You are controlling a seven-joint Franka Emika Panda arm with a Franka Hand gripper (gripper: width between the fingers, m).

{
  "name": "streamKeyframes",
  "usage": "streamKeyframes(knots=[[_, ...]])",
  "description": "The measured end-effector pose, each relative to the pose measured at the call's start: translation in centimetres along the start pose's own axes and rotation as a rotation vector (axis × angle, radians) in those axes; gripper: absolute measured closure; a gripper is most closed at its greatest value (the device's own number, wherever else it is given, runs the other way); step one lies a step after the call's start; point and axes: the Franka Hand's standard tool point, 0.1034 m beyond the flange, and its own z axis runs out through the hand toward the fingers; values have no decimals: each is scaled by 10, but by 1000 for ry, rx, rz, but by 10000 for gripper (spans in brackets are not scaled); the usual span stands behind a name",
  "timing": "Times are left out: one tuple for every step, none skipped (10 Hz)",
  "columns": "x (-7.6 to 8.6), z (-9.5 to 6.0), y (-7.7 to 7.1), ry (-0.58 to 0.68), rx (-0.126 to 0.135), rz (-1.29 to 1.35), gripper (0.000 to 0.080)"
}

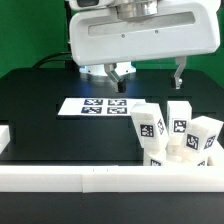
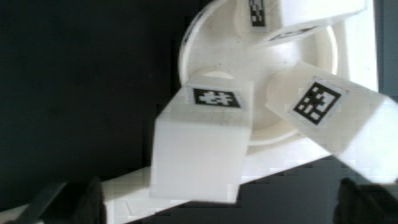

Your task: Assemble stool

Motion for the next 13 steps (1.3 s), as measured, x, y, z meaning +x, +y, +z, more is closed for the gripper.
streamKeyframes(knots=[[-1,1,0,-1,0,-15,151],[-1,1,0,-1,-1,-19,151],[1,5,0,9,-30,-176,151],[2,6,-3,16,-46,-321,151],[4,7,-6,38,-53,-529,151],[0,9,-9,39,-52,-605,151],[0,9,-6,35,-61,-697,151],[1,9,-3,26,-78,-825,151],[2,9,0,20,-91,-937,151],[2,11,1,8,-103,-1036,151],[1,15,1,-7,-107,-1144,151],[1,20,2,-22,-109,-1220,151],[2,24,3,-33,-115,-1268,151]])
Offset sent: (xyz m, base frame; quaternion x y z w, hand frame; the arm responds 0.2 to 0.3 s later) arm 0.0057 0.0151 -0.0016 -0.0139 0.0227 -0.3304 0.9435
